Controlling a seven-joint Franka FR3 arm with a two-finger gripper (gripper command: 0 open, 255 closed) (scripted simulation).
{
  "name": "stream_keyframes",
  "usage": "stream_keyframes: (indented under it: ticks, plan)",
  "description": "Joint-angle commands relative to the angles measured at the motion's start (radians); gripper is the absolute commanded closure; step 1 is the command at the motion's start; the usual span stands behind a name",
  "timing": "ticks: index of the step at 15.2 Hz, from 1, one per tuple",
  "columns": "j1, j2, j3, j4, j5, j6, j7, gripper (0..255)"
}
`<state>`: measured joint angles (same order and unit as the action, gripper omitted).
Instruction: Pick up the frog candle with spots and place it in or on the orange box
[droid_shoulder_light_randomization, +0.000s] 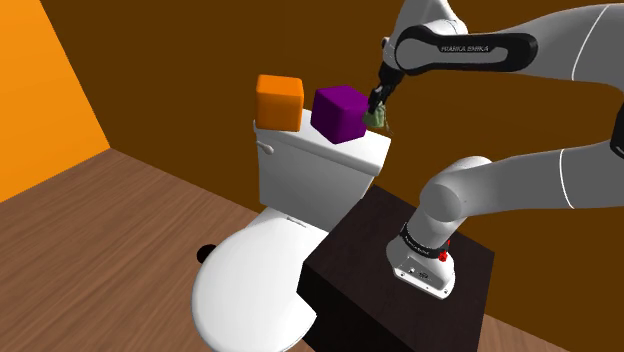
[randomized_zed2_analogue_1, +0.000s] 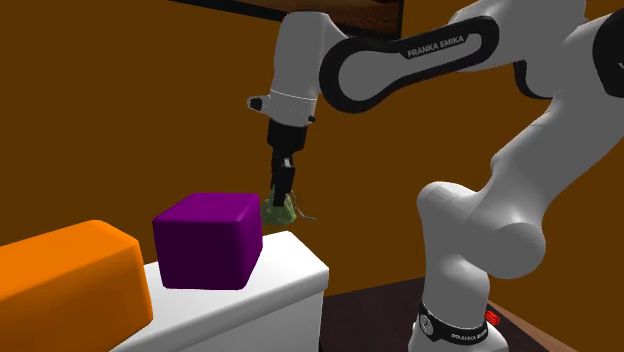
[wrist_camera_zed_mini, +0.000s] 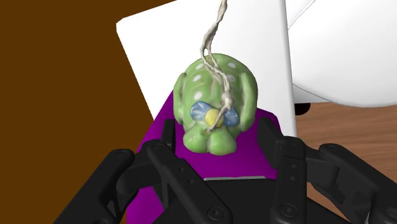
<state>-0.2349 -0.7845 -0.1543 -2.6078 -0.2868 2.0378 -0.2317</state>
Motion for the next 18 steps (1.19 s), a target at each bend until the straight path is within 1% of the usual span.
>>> stream_keyframes:
  ticks: [1, 18]
  plan:
    - [0.001, -0.001, 0.002, 0.026, 0.004, -0.027, -0.006, 255]
    - [0.014, 0.024, 0.024, 0.268, 0.037, -0.241, -0.041, 255]
